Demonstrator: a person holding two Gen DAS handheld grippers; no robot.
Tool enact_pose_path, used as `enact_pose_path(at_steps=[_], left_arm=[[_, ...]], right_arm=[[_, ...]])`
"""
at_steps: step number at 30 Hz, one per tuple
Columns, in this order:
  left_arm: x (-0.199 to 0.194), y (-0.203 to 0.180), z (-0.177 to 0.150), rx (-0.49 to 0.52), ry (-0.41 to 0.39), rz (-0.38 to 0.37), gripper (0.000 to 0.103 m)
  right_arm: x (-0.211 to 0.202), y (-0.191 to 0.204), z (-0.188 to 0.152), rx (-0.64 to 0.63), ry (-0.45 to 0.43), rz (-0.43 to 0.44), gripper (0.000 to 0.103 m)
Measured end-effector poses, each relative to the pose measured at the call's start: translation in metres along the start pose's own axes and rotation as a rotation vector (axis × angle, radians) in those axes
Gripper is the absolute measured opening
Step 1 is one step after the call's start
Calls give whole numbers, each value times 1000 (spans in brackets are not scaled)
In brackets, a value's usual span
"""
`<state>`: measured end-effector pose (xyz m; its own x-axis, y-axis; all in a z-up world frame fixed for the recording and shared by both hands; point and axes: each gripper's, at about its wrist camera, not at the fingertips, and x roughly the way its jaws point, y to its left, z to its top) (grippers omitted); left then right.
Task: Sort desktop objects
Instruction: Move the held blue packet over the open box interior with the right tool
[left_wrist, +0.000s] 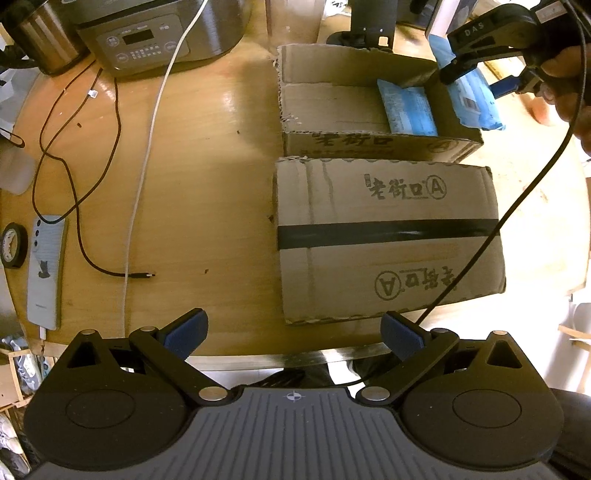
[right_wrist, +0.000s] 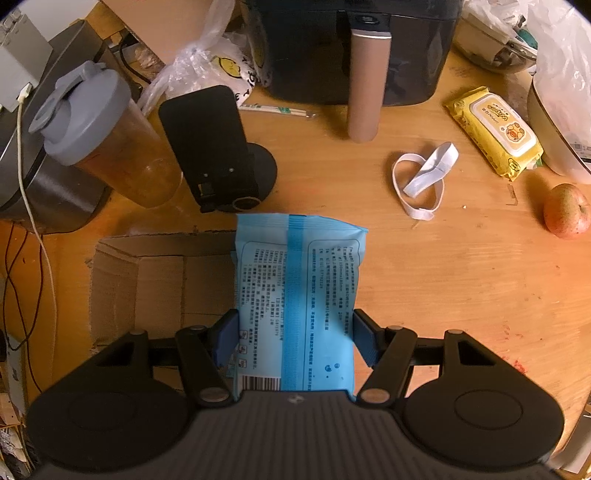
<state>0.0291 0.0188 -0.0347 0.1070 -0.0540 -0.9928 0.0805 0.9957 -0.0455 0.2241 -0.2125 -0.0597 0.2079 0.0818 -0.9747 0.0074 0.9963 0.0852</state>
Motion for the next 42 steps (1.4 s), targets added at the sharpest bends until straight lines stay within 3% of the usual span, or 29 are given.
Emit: enact_pose_path(at_steps=[42], left_arm=[[1, 46, -1, -37, 3, -4, 103]], right_arm=[[15, 67, 3, -20, 3, 21, 63]])
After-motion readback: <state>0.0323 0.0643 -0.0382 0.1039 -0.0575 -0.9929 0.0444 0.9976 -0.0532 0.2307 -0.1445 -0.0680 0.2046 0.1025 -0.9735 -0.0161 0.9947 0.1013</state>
